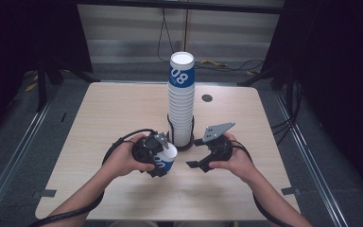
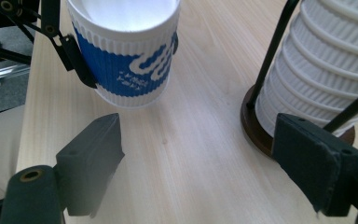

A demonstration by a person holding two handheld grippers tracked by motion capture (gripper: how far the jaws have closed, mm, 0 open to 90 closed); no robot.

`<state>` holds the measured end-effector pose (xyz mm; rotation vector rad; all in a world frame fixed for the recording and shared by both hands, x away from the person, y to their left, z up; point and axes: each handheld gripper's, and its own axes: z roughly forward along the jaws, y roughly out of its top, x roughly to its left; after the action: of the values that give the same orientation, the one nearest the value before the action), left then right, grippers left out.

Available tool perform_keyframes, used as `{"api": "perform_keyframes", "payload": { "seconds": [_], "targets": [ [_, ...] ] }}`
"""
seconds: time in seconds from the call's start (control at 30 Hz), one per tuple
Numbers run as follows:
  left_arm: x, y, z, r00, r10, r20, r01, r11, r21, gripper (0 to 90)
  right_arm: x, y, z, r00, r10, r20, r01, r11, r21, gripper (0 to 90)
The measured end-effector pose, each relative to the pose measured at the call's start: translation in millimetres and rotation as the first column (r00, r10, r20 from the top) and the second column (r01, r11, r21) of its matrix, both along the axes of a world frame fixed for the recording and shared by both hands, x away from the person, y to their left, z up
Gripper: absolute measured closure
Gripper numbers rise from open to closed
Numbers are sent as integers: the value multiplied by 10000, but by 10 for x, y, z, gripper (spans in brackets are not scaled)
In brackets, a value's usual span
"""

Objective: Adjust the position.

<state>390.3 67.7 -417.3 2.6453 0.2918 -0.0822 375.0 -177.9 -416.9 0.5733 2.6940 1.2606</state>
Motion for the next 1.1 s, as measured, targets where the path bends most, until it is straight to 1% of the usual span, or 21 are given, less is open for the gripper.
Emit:
{"api": "perform_keyframes", "payload": {
  "seconds": [0.13, 0.17, 0.2, 0.27, 0.43, 0.47, 0.53, 0.57, 0.6, 0.63, 0.67, 0.7, 0.77, 0.8, 0.83, 0.9, 0.93, 0.97, 1.0, 1.07, 1.1],
  "targets": [
    [-4, -32, -13, 10000, -53, -5, 53, 9999, 134, 230, -6, 38, 6, 9999, 160, -48, -160, 9999, 62, 155],
    [8, -37, -7, 9996, -268, 80, 266, 9992, 315, 230, -7, 47, 11, 9998, 200, -47, -200, 9998, 75, 155],
    [-7, -52, -16, 9999, -143, 2, 143, 9997, 217, 230, -8, 57, 15, 9998, 199, -54, -198, 9998, 91, 155],
    [-6, -75, -19, 9996, -298, 16, 297, 9989, 373, 230, -5, 77, 20, 9996, 263, -107, -261, 9995, 162, 155],
    [2, -132, -27, 9986, -537, 28, 535, 9971, 537, 230, -1, 131, 28, 9988, 465, -178, -460, 9986, 251, 159],
    [-5, -147, -39, 9992, -410, 8, 410, 9981, 471, 230, -1, 140, 29, 9986, 497, -183, -493, 9985, 225, 160],
    [13, -165, -36, 9982, -601, 5, 600, 9967, 543, 230, -4, 174, 30, 9975, 682, -176, -679, 9975, 170, 160],
    [14, -172, -38, 9983, -579, 61, 575, 9966, 594, 230, -7, 188, 32, 9971, 740, -182, -737, 9971, 168, 160],
    [10, -181, -41, 9985, -541, 13, 540, 9970, 547, 230, -9, 201, 36, 9968, 776, -189, -774, 9969, 119, 161],
    [15, -192, -38, 9977, -672, 21, 669, 9959, 616, 230, -9, 212, 38, 9965, 822, -171, -820, 9966, 117, 161],
    [0, -204, -43, 9985, -551, 11, 550, 9970, 551, 230, -12, 223, 43, 9961, 860, -181, -858, 9963, 95, 161],
    [13, -212, -30, 9969, -791, 46, 786, 9948, 642, 230, -11, 237, 46, 9955, 927, -191, -925, 9957, 113, 162],
    [-14, -227, -31, 9986, -534, -41, 536, 9970, 564, 230, -12, 255, 60, 9949, 988, -194, -987, 9951, 57, 163],
    [12, -236, -18, 9957, -923, 63, 917, 9935, 674, 230, -11, 262, 63, 9945, 1024, -205, -1023, 9947, 91, 164],
    [3, -242, -21, 9968, -801, 36, 797, 9948, 635, 230, -10, 275, 70, 9936, 1108, -215, -1105, 9938, 110, 165],
    [-3, -257, -23, 9965, -835, 21, 832, 9948, 592, 230, -11, 292, 79, 9931, 1153, -194, -1151, 9933, 116, 171],
    [-1, -261, -18, 9961, -883, 61, 877, 9937, 702, 230, -12, 301, 81, 9928, 1179, -194, -1177, 9929, 144, 172],
    [-16, -267, -26, 9974, -724, -28, 725, 9955, 608, 230, -12, 308, 82, 9924, 1216, -210, -1213, 9925, 143, 174],
    [-13, -271, -27, 9966, -819, -23, 819, 9944, 667, 230, -10, 315, 81, 9920, 1242, -217, -1238, 9922, 155, 177],
    [-19, -277, -36, 9968, -797, -27, 797, 9947, 648, 230, -5, 326, 81, 9912, 1306, -234, -1303, 9914, 147, 179],
    [-13, -279, -37, 9957, -922, -50, 923, 9932, 702, 230, 0, 333, 78, 9907, 1343, -233, -1339, 9908, 197, 180]
  ]
}}
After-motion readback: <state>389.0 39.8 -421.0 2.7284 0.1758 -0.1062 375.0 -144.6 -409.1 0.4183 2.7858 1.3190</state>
